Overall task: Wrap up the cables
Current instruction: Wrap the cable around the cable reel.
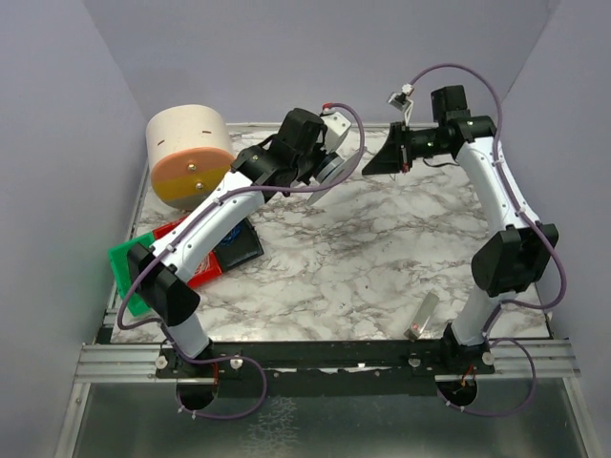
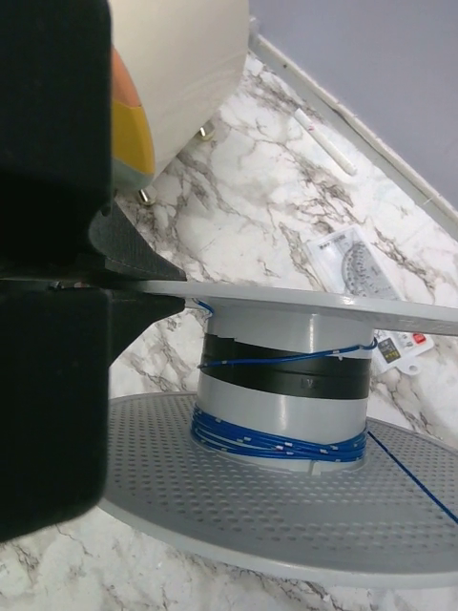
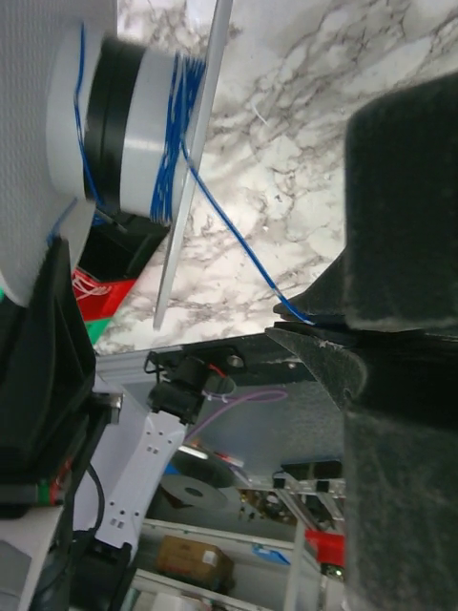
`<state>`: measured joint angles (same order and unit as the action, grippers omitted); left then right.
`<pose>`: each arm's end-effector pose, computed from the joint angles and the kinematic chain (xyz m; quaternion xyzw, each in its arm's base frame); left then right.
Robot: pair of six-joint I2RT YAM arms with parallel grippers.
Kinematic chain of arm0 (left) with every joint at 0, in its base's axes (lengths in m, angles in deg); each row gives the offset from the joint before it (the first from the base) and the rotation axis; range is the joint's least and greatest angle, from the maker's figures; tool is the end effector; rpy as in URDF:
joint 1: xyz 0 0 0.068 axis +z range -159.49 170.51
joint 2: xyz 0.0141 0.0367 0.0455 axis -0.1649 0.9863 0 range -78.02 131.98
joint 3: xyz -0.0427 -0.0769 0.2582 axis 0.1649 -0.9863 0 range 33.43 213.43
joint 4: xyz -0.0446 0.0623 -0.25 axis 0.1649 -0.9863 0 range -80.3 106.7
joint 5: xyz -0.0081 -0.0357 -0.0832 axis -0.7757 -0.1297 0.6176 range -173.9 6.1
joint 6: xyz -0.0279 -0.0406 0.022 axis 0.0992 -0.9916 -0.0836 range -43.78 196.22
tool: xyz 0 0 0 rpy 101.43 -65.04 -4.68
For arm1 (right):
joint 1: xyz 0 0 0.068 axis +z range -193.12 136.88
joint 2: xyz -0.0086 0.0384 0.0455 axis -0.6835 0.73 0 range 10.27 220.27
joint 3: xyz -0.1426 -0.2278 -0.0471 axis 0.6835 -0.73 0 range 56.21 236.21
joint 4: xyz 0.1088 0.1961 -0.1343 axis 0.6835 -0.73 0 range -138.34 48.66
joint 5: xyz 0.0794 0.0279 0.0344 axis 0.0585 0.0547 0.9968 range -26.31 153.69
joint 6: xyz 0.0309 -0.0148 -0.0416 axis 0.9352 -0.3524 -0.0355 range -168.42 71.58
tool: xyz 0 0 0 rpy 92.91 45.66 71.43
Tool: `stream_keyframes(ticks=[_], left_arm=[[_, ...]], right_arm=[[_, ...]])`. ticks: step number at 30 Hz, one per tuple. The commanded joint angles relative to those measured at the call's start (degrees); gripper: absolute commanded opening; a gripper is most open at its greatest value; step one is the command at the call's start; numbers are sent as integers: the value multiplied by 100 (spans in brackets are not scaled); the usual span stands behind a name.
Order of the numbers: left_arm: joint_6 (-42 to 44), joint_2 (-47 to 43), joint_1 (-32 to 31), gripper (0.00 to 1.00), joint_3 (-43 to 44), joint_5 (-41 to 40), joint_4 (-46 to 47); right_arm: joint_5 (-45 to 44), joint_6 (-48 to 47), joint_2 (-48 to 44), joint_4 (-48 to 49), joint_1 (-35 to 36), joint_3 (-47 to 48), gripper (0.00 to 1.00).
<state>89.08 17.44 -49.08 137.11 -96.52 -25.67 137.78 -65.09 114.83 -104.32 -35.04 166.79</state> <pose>0.2894 -0.2291 0.4096 0.3418 0.8105 -0.0131 0.4754 0.3609 0.0857 0.3841 -0.3312 0.7107 0.5589 0.2697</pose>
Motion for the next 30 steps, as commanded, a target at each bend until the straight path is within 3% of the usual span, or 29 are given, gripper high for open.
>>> stream_keyframes(ticks=[1,3,14,24,27,30], left_arm=[[-597,341,83,0,187,-1118,183],[-759,427,81,0,264,-1065,185],[-1259,731,245,0,885,-6,17],[-1832,480,1064,0,998,2507,-10],[-1944,411,1263,0,984,2915,13],[-2055,362,1279,0,903,2731,88]], right_arm=[[261,2091,-1066,2655,500,-1188,1],[33,2363,-1254,3254,749,-1620,1],[-1125,1412,-1101,3382,1657,-3078,1],[-3049,2081,-1882,5227,1662,-4552,1],[-3021,2078,-1804,5222,1662,-4579,0],[-2551,2114,-1674,5135,1702,-4519,1]])
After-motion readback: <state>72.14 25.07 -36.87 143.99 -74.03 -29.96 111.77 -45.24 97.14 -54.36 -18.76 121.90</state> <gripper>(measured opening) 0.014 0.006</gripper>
